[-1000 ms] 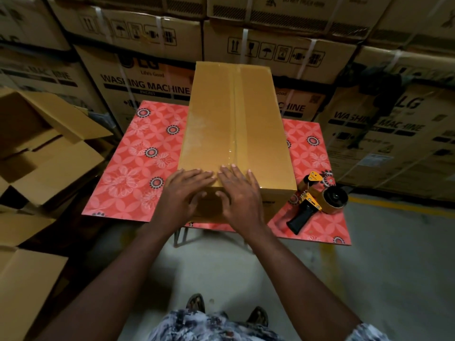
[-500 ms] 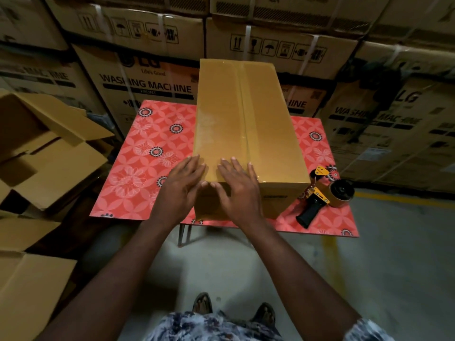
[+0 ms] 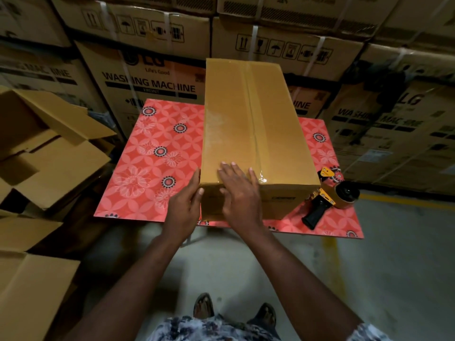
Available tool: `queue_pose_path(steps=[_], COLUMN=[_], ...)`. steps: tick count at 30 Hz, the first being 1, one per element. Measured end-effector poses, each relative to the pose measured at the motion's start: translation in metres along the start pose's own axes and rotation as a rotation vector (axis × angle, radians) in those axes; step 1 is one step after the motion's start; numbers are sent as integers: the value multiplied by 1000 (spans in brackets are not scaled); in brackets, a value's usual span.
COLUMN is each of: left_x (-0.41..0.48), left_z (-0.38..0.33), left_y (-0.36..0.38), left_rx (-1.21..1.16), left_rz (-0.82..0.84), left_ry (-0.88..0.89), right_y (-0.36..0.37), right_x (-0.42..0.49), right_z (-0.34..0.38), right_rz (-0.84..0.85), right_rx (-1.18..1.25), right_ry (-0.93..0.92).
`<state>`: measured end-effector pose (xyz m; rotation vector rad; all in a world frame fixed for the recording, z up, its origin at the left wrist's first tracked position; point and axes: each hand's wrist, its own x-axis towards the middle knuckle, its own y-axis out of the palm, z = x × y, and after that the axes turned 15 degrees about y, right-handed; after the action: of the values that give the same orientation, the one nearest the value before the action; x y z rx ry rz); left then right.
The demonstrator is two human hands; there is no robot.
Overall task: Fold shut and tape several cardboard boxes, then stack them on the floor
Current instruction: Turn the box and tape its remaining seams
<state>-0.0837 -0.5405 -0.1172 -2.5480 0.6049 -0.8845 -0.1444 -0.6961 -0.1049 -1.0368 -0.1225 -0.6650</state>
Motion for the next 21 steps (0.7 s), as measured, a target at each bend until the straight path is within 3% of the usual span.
queue_pose_path(steps=[3, 6, 14, 17, 21], left_x=[-7, -18, -43, -50, -43], left_z=[-8, -18, -24, -12, -4], left_y=[10, 34, 43, 41, 24], left_rx=[-6, -43, 332, 290, 171], left_rz=[-4, 112, 417, 460, 416], left_ry=[-61, -37, -183, -285, -338], right_y=[-1, 2, 17, 15, 15], right_x=[4, 4, -5, -7, -5], right_z=[6, 20, 28, 22, 26], right_rz=[9, -11, -79, -64, -28], right_rx=[78, 104, -113, -178, -154], right_ry=[78, 172, 142, 73, 132])
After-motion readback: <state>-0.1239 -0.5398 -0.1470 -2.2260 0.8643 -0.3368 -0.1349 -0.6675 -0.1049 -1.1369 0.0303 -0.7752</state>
